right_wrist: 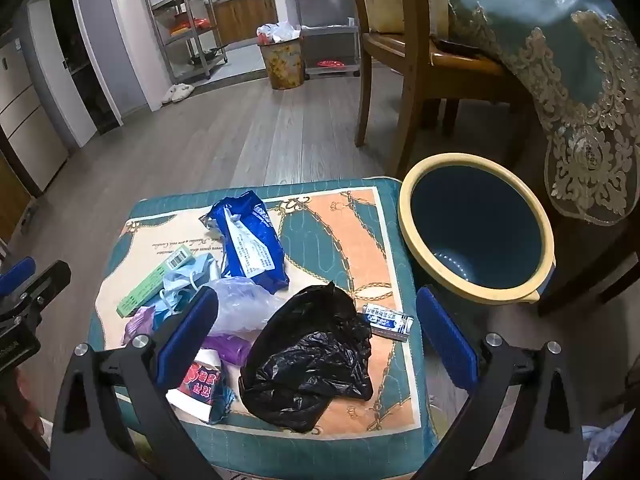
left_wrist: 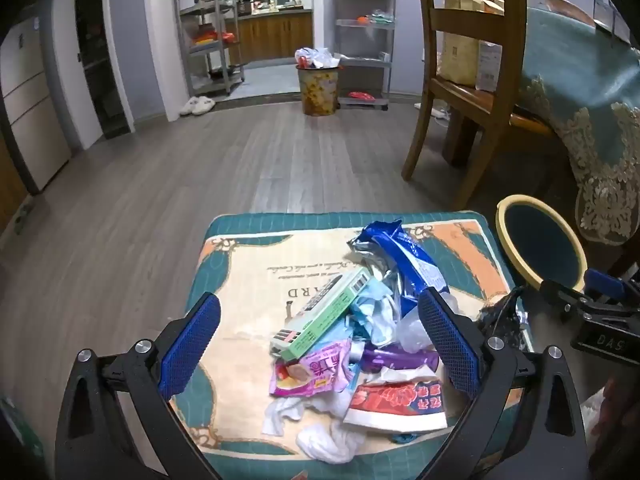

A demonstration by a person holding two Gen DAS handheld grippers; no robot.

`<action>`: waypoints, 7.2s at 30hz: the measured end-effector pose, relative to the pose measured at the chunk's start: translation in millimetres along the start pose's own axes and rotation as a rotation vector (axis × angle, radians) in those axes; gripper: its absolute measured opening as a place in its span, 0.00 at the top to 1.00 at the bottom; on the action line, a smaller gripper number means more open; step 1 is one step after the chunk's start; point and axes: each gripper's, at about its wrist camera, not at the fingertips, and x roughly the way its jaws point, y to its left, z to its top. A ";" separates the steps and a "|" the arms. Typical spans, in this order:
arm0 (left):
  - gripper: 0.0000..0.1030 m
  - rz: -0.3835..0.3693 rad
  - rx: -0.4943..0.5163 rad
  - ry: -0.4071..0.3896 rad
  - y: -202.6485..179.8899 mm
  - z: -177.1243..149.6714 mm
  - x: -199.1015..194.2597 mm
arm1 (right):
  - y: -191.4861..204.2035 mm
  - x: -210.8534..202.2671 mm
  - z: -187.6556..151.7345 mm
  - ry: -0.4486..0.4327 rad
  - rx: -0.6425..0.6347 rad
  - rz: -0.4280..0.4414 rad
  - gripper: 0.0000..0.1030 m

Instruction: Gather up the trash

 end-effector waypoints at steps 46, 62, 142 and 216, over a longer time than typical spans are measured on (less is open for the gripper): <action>0.05 -0.010 -0.022 0.023 7.2 -3.9 7.1 | -1.9 5.8 0.5 0.022 0.009 -0.015 0.05; 0.05 -0.010 -0.023 0.027 6.6 -3.4 7.0 | -3.4 6.7 -0.3 0.025 0.011 -0.019 0.05; 0.81 -0.243 0.173 -0.046 -49.6 60.9 50.9 | -109.9 -14.1 97.6 -0.156 0.318 0.194 0.95; 0.09 -0.286 0.332 -0.161 -97.4 78.4 19.3 | -173.1 26.0 92.2 -0.090 0.341 0.046 0.06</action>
